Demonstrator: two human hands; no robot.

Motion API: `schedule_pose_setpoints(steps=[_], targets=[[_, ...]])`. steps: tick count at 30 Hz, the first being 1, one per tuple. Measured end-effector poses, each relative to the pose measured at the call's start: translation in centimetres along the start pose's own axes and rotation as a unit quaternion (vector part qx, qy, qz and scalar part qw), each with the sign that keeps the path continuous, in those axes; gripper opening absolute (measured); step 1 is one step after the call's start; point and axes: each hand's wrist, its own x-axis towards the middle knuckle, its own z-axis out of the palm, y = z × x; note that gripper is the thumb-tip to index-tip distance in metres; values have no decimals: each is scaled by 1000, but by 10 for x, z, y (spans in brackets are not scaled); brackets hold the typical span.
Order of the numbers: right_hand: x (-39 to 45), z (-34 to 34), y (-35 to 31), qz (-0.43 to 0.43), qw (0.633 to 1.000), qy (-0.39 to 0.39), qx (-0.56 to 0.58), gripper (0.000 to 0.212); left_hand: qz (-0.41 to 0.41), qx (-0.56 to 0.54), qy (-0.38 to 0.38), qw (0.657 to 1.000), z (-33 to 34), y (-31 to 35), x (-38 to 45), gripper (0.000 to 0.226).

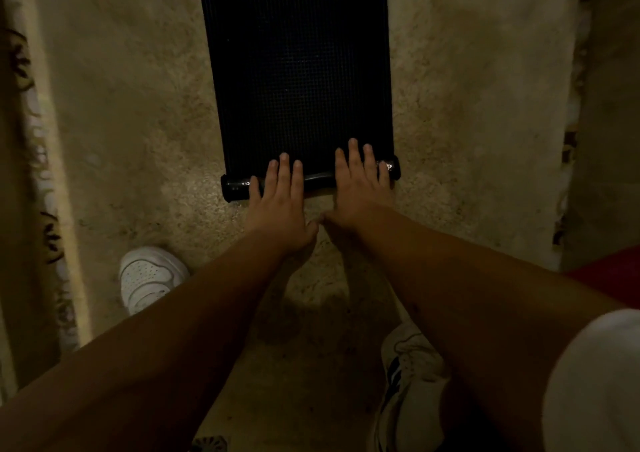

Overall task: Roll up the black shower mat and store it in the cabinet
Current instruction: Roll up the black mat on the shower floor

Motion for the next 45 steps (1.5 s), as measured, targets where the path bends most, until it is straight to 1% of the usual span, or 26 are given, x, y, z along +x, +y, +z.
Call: schedule_pose_setpoints(steps=[2,5,10,13,14,19,23,26,29,30,33,34,39,42,45], targets=[[4,-2,-1,0,1000,0,4,127,2,7,13,1000,2,2,-7,100],[7,-3,-2,-4,1000,-2,2,131,5,37,6,999,6,2,-10,99],[11,-15,1,-18,1000,-13,21,134,10,17,2,1000,-1,-3,5,97],[-1,-6,5,-25,999,20,10,130,15,21,11,1000,-2,-8,12,99],[-4,-3,5,-24,999,20,6,129,19,20,10,1000,-2,-10,14,99],[16,-15,4,-19,999,-31,-11,135,14,0,8,1000,-9,-13,29,100],[25,-17,3,-13,998,-60,-14,140,9,0,46,999,-6,-20,16,100],[27,-17,2,-9,997,-74,-15,142,12,37,36,999,-1,-28,7,98],[33,-24,4,-9,997,-77,1,139,0,31,30,999,-7,-28,19,96],[32,-25,5,-17,997,-69,7,137,-2,29,24,999,-11,-28,22,96],[21,-19,9,-24,999,14,26,131,-3,26,20,999,-15,-28,32,95],[19,-17,9,-16,999,19,24,131,-5,24,17,1000,-16,-29,35,95],[37,-18,7,-4,999,-31,7,140,-15,11,16,1000,-22,-29,45,97],[43,-19,7,4,999,-54,1,143,-21,24,33,999,-21,-24,40,98],[45,-24,8,3,996,-87,4,146,7,39,43,998,-14,-19,29,96]])
